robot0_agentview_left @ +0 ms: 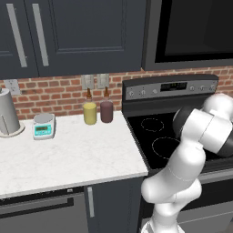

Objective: Put the lemon and corn in the pot. Retrieve the spatula and lightly stir the vegetables in the pot.

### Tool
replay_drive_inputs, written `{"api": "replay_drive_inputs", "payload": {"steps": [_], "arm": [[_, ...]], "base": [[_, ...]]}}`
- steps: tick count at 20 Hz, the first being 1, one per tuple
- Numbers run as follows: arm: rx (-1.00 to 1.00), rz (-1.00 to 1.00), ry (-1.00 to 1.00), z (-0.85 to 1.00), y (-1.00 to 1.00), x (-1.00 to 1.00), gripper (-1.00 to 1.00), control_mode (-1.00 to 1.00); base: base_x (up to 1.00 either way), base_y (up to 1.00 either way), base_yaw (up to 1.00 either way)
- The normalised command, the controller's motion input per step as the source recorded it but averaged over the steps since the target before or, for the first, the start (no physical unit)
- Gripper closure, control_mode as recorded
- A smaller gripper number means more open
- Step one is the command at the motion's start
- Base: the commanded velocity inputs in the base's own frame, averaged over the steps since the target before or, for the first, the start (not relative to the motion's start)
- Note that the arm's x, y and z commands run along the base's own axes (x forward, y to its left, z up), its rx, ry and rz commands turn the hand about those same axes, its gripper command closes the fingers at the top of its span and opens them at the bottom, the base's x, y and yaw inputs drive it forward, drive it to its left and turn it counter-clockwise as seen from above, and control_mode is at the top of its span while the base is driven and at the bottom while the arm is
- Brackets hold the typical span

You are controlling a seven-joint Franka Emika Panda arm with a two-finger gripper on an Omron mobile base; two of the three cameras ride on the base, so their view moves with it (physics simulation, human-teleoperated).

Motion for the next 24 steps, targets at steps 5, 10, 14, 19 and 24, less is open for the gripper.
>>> {"api": "replay_drive_inputs", "payload": {"steps": [5, 10, 14, 19, 24], "arm": [[0.00, 0.00, 0.11, 0.78, 0.00, 0.00, 1.00, -1.00], [-0.02, -0.05, 0.01, -0.03, -0.13, 0.00, 1.00, -1.00], [0.00, -0.02, 0.00, -0.40, -0.11, 0.01, 1.00, -1.00], [0.00, 0.00, 0.00, -0.35, -0.14, 0.02, 1.00, -1.00], [0.00, -0.01, 0.00, -0.17, -0.25, 0.00, 1.00, -1.00]], "base": [[0.00, 0.00, 0.00], [0.00, 0.00, 0.00], [0.00, 0.00, 0.00], [0.00, 0.00, 0.00], [0.00, 0.00, 0.00]]}}
